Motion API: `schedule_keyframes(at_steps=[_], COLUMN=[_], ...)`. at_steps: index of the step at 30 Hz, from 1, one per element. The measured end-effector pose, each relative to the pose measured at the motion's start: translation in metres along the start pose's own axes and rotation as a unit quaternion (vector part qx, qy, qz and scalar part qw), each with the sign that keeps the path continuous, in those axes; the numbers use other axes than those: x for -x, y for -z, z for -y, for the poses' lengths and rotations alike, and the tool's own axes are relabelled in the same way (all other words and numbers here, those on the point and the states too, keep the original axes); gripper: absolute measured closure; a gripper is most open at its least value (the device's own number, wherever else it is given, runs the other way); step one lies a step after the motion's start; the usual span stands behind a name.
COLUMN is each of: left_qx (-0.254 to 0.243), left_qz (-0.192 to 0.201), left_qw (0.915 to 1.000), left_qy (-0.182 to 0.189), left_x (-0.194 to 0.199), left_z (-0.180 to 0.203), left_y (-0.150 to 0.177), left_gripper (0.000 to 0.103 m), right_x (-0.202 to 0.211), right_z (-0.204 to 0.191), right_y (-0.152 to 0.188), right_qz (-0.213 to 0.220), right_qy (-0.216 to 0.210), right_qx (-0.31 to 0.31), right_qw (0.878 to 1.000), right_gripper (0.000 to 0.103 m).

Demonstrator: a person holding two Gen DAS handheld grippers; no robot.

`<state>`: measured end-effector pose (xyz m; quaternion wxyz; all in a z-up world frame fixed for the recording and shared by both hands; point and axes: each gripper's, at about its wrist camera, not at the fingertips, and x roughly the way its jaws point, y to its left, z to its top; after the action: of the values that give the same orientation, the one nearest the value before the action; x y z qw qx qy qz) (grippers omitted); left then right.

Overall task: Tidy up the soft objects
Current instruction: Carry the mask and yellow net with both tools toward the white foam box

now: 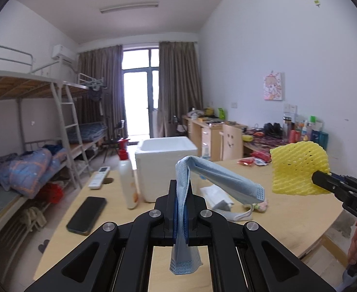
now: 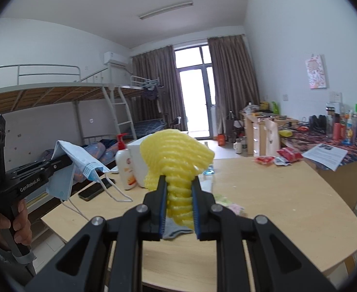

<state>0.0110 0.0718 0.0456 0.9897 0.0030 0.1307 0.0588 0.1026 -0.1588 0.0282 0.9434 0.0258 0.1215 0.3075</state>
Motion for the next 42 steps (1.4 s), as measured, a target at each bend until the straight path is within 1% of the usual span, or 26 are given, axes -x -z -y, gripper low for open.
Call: schedule_keyframes(at_steps=[8, 13, 18, 22, 29, 33, 40, 42], left_qx=[0.010, 0.016, 0.021, 0.020, 0.017, 0.020, 0.020, 0.018], left_qz=[0.008, 0.010, 0.010, 0.004, 0.000, -0.003, -0.003, -0.006], left_qw=[0.9993, 0.9986, 0.9984, 0.9986, 0.9989, 0.9987, 0.9985, 0.9988], left_qy=[-0.036, -0.049, -0.051, -0.049, -0.043, -0.046, -0.050, -0.046], left_x=[0.013, 0.019, 0.018, 0.012, -0.004, -0.015, -0.037, -0.044], left_z=[-0.020, -0.029, -0.033, -0.033, -0.034, -0.039, -0.042, -0.041], left_y=[0.004, 0.007, 0.008, 0.007, -0.003, -0.006, -0.026, -0.032], left_gripper=[0.099, 0.099, 0.099, 0.099, 0.099, 0.099, 0.099, 0.099], right_x=[-0.009, -0.013, -0.017, -0.025, -0.039, -0.051, -0.073, -0.079], right_z=[-0.029, -0.036, -0.040, -0.039, -0.040, -0.038, -0.034, -0.033], right_y=[-0.002, -0.001, -0.001, -0.003, -0.011, -0.018, -0.034, -0.038], right_qz=[0.003, 0.004, 0.000, -0.007, -0.012, -0.015, -0.021, -0.021], right_qy=[-0.040, -0.056, -0.059, -0.059, -0.061, -0.061, -0.060, -0.059], right_qx=[0.025, 0.033, 0.036, 0.038, 0.040, 0.040, 0.040, 0.041], right_qw=[0.999, 0.998, 0.998, 0.997, 0.997, 0.997, 0.997, 0.997], right_gripper=[0.081, 0.081, 0.081, 0.081, 0.081, 0.081, 0.081, 0.081])
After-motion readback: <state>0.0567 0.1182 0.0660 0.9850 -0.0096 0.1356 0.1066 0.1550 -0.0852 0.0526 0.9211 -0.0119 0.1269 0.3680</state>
